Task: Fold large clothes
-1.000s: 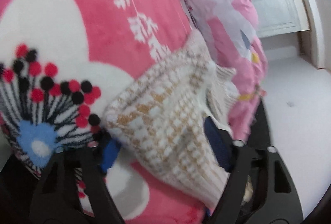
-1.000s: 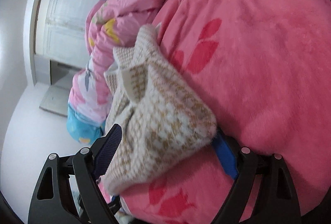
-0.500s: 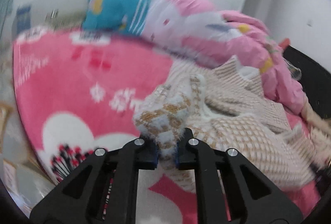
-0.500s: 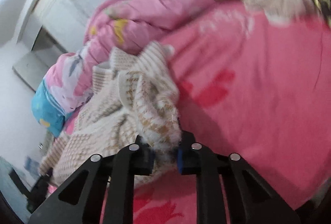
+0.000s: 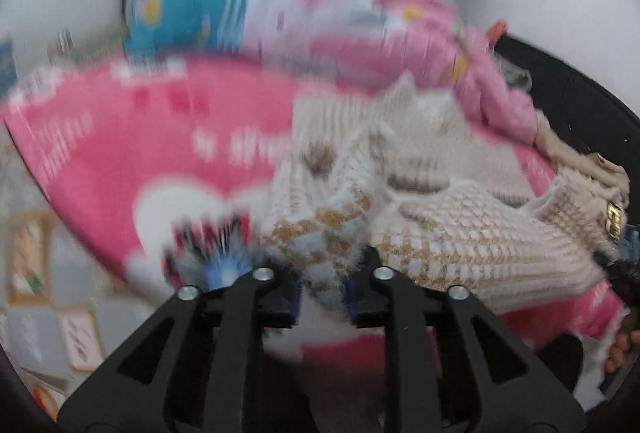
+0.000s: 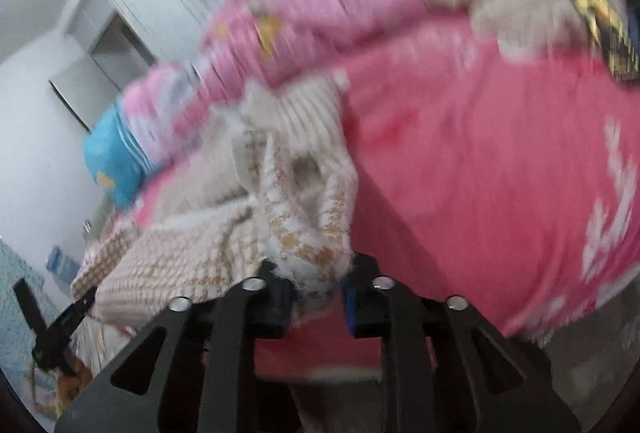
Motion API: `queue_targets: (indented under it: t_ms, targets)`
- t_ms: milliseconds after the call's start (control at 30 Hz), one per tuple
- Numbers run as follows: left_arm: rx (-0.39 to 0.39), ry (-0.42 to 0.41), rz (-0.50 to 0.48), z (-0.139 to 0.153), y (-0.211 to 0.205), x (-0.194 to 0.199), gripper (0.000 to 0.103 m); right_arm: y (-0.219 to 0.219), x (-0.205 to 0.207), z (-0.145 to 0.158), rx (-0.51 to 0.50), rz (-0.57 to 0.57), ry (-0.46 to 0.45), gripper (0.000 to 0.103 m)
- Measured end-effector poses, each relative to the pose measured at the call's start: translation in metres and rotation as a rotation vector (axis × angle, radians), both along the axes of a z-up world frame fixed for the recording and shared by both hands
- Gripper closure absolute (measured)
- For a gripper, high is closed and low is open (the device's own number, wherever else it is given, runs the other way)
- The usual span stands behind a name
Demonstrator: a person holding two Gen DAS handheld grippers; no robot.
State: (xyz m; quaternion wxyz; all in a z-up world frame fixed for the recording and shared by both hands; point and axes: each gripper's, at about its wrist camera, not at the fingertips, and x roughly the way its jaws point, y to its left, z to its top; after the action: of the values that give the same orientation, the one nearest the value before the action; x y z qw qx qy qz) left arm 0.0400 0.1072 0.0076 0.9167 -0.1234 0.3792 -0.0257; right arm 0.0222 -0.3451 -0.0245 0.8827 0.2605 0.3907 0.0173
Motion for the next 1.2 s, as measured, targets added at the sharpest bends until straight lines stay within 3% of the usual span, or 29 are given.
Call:
queue_targets:
  t_ms: [67, 133, 167, 233, 300, 433, 533, 667, 800, 967, 1067, 1133, 1200]
  targets:
    - [-0.136, 0.147, 0.018, -0.038, 0.024, 0.005, 0.075, -0.014, 0.004, -0.036, 0.069, 0.01, 0.142, 0.071]
    - [-0.25, 0.157, 0.053, -0.045, 0.044, -0.005, 0.061, -0.029, -0.005, -0.046, 0.153, -0.008, 0.162, 0.066]
    - [-0.266, 0.137, 0.079, -0.041, 0.051, -0.011, 0.06, -0.038, -0.011, -0.041, 0.18, -0.012, 0.143, 0.061]
    - [-0.201, 0.058, 0.131, -0.025, 0.061, -0.024, 0.052, -0.047, -0.019, -0.029, 0.162, -0.028, 0.111, 0.06]
    - [-0.14, -0.019, 0.162, -0.008, 0.067, -0.032, 0.048, -0.056, -0.028, -0.009, 0.082, -0.081, 0.08, 0.057]
    - [-0.073, -0.053, 0.127, 0.008, 0.059, -0.023, 0.048, -0.054, -0.021, 0.025, 0.017, -0.084, 0.011, 0.053]
    - [-0.009, -0.059, 0.093, 0.013, 0.04, -0.006, 0.048, -0.019, -0.003, 0.041, -0.013, 0.027, -0.024, 0.05]
    - [0.058, -0.007, -0.028, 0.002, 0.005, 0.026, 0.048, 0.034, 0.029, 0.041, -0.056, 0.2, -0.003, 0.049]
    - [0.226, 0.056, -0.098, -0.02, -0.031, 0.057, 0.048, 0.08, 0.064, 0.031, -0.113, 0.319, 0.058, 0.049]
    - [0.412, 0.076, -0.156, -0.042, -0.058, 0.079, 0.048, 0.127, 0.097, 0.025, -0.088, 0.483, 0.106, 0.049]
    - [0.411, 0.076, -0.159, -0.047, -0.055, 0.085, 0.053, 0.159, 0.109, 0.016, -0.118, 0.569, 0.157, 0.049]
    - [0.387, 0.075, -0.156, -0.049, -0.049, 0.087, 0.066, 0.177, 0.113, 0.004, -0.223, 0.585, 0.189, 0.049]
    - [0.373, 0.072, -0.154, -0.05, -0.047, 0.087, 0.078, 0.184, 0.111, -0.001, -0.286, 0.59, 0.187, 0.058]
